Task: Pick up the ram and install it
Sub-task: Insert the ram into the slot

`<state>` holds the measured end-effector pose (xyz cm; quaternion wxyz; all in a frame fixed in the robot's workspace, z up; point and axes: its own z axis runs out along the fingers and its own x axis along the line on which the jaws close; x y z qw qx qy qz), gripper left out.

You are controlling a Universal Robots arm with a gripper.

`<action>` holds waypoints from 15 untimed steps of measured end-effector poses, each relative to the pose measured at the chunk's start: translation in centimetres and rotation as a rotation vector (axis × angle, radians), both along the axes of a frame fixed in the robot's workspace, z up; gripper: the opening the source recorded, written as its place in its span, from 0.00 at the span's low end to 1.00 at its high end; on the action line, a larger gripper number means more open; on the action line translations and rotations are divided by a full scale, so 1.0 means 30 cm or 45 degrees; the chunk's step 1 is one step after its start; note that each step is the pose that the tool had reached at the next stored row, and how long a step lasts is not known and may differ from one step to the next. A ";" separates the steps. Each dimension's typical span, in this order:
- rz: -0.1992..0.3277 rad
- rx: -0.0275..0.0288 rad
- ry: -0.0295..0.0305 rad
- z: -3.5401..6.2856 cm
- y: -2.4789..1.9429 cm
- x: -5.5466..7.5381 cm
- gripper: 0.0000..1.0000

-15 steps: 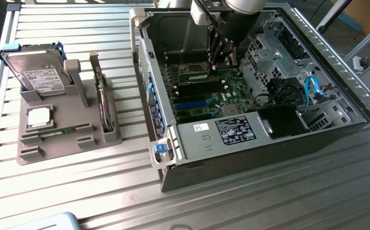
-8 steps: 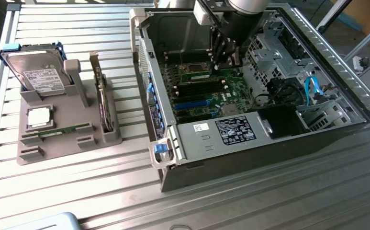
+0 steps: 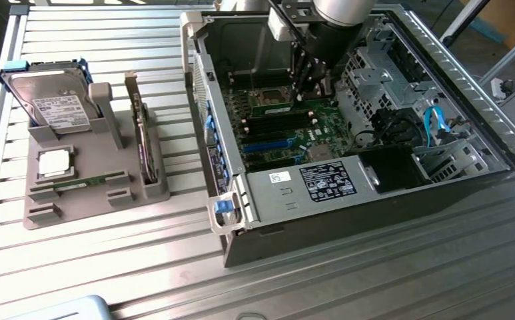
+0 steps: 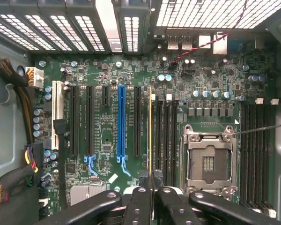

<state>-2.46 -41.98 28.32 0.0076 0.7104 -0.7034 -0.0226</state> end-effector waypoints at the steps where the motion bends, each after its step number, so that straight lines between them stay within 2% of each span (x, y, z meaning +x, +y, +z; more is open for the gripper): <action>1: 0.000 0.0000 0.0000 0.000 0.000 0.000 0.12; 10: 0.000 0.0004 0.0002 -0.002 0.000 0.041 0.12; 15: 0.000 0.0005 -0.0021 -0.044 0.000 0.041 0.12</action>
